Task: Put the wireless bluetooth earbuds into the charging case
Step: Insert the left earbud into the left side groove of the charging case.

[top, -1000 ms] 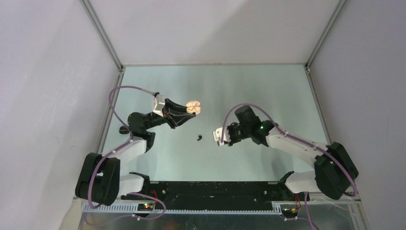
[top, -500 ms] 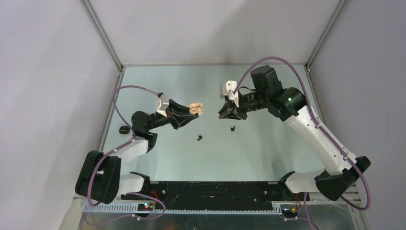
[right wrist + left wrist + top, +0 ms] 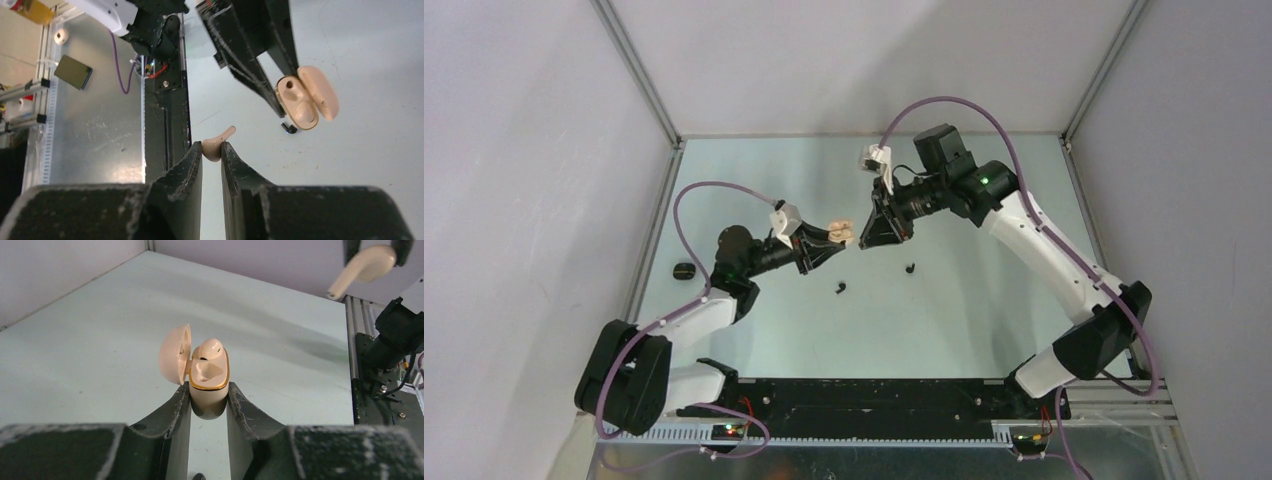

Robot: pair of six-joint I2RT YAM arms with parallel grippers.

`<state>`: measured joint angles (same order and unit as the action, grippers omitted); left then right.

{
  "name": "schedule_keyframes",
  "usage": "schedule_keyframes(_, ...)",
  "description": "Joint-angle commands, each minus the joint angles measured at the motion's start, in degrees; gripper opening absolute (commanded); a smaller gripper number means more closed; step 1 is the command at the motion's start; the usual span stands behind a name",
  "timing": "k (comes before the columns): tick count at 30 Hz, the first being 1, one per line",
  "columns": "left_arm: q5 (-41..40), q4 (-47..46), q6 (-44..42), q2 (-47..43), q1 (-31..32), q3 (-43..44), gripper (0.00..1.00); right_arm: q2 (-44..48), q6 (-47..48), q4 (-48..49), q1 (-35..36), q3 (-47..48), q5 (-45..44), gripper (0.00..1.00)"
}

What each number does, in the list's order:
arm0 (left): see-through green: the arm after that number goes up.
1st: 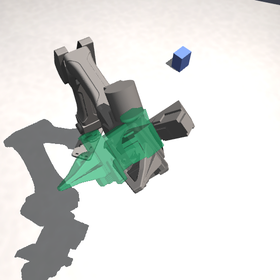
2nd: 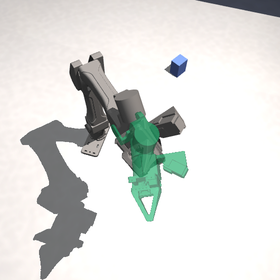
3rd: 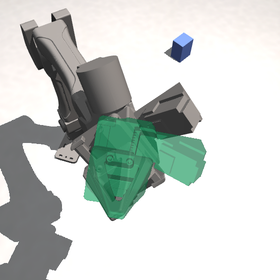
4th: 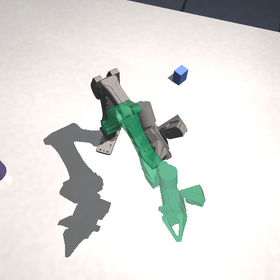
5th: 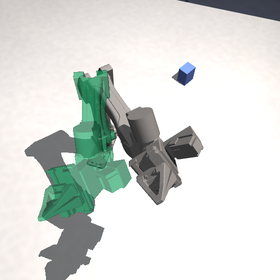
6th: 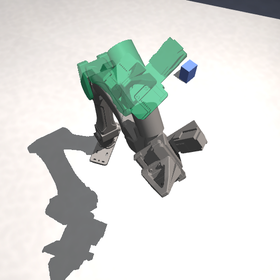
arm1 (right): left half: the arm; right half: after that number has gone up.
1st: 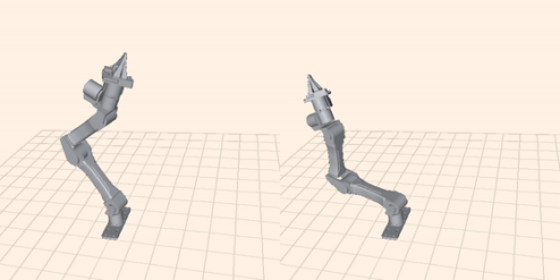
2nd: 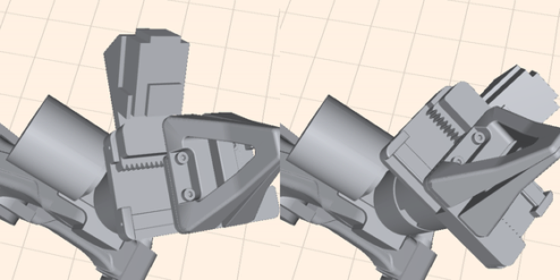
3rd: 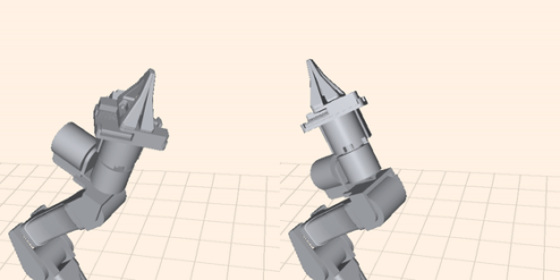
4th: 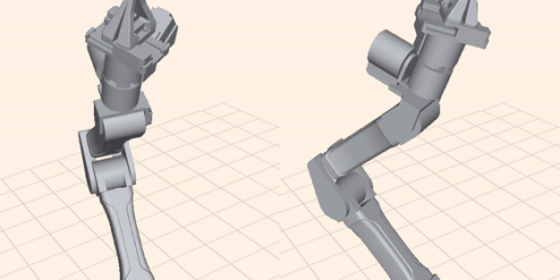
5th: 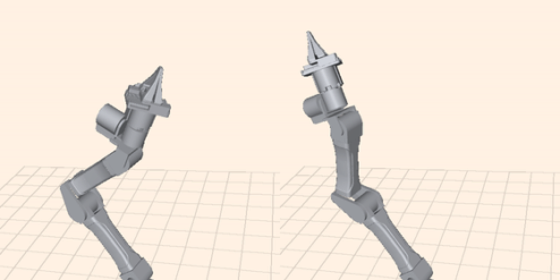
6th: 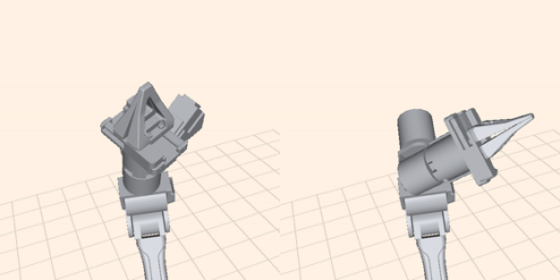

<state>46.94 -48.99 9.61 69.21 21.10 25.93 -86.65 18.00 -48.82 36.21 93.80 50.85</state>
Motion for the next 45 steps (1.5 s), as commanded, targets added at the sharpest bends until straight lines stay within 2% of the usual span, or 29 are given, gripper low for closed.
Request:
schedule_keyframes(1,-1.77,1.44,-4.23,-1.82,1.00,1.40,0.00,-2.23,-7.48,3.80,-0.30,4.15,-1.51,0.14)
schedule_keyframes(9,-1.73,2.59,-5.36,-1.45,2.49,1.64,0.00,-6.28,-9.11,2.67,0.71,5.87,-5.60,0.14)
schedule_keyframes(15,-1.35,2.64,-1.42,0.81,3.05,3.13,0.00,-8.59,-9.06,1.69,1.82,6.63,-9.59,0.14)
schedule_keyframes(45,-0.61,1.49,-1.73,0.49,4.30,2.50,0.00,-11.86,-9.42,2.14,3.64,7.63,-12.26,0.11)
